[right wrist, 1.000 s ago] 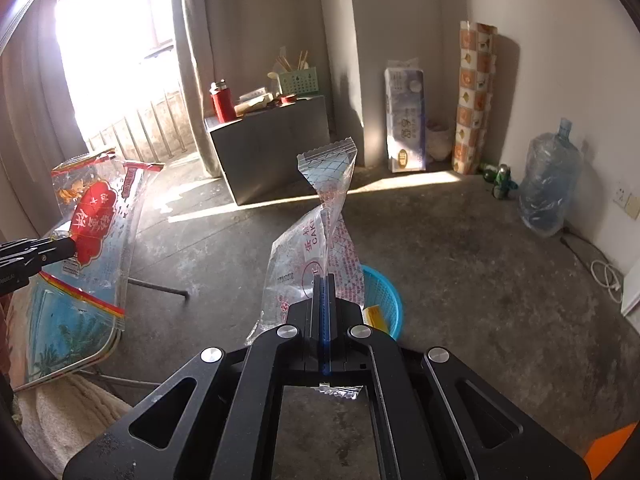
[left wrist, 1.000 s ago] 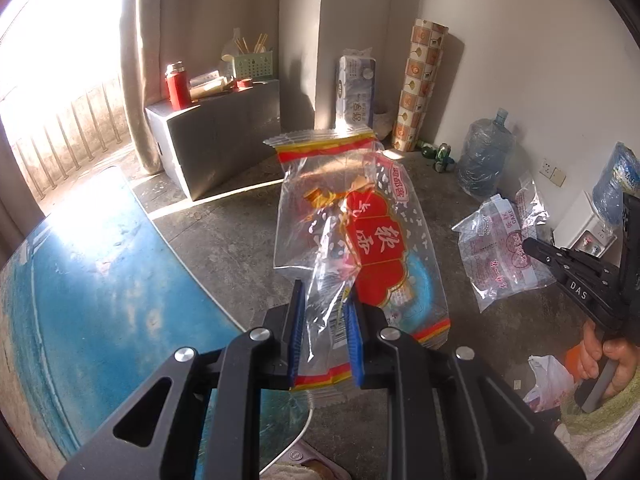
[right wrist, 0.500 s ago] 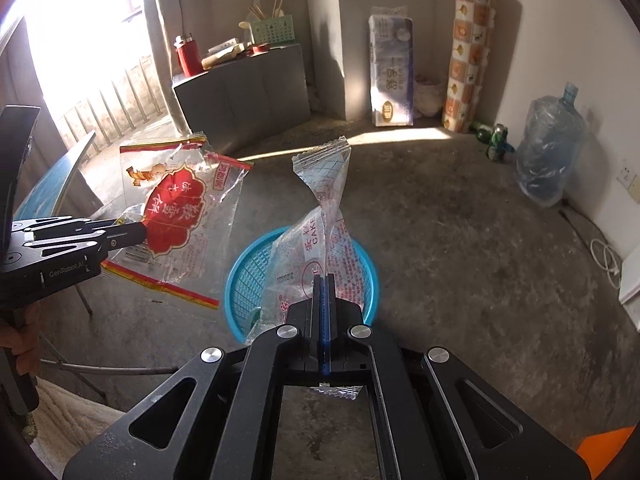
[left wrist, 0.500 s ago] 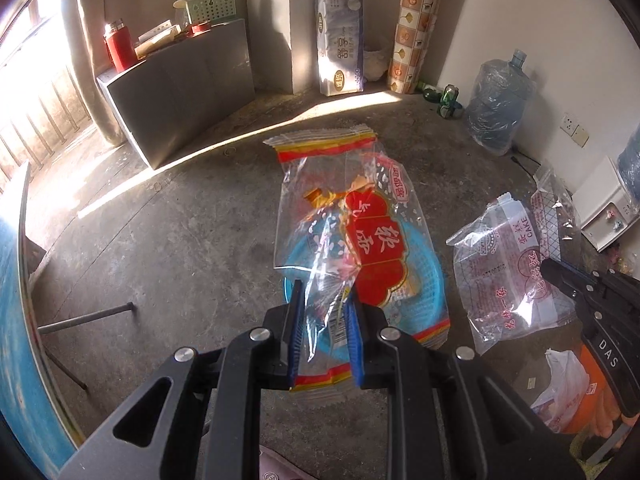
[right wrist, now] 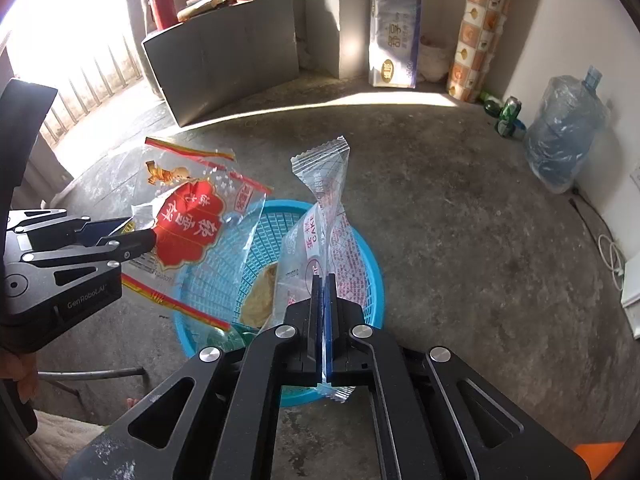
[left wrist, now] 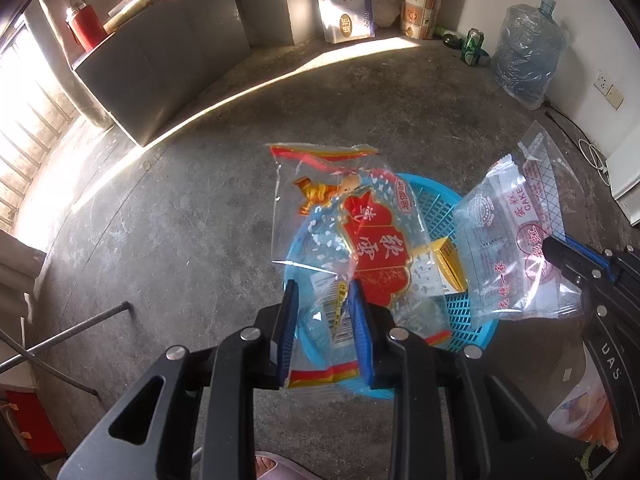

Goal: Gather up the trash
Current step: 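Open both grippers to drop the two bags into the wastebasket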

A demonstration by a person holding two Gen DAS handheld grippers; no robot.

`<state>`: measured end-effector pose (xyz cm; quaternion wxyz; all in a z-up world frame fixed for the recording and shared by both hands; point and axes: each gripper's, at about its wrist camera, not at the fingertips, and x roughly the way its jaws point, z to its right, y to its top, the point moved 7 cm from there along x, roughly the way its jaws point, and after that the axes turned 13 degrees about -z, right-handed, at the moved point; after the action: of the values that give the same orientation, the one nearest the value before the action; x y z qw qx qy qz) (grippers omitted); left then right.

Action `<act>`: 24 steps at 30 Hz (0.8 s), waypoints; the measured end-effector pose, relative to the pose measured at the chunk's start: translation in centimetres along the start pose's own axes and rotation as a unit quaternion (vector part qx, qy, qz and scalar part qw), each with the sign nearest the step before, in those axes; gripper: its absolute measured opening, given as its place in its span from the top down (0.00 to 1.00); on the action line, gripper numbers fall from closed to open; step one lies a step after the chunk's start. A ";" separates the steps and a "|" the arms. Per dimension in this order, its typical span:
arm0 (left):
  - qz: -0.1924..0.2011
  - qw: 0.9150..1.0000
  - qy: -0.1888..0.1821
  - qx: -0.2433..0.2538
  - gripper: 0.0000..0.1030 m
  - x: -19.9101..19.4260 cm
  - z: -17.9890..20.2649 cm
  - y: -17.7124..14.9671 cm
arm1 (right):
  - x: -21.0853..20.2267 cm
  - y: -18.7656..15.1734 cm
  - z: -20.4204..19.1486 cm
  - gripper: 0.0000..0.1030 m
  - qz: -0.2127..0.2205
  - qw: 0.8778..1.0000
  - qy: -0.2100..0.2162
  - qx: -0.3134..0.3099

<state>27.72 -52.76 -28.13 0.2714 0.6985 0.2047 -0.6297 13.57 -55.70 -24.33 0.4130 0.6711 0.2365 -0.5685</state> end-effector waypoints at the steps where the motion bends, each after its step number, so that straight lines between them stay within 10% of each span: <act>1: -0.006 1.000 -0.008 -0.002 0.63 0.4 0.1 -0.1 | 0.7 0.0 0.0 0.85 -0.009 1.000 0.006 0.002; 7: 0.010 0.999 -0.038 -0.028 0.44 -0.4 -0.7 -0.2 | 1.0 -1.0 0.1 0.61 -0.016 0.999 0.033 0.015; 24: 0.115 0.988 -0.085 -0.060 0.29 -12.7 -2.1 -2.9 | -6.1 -4.8 2.5 0.57 0.031 0.993 0.088 0.069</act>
<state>25.96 -48.43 -15.78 0.3998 0.6437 0.1362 -0.6381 6.86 -54.21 -19.85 0.3603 0.7526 0.2112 -0.5091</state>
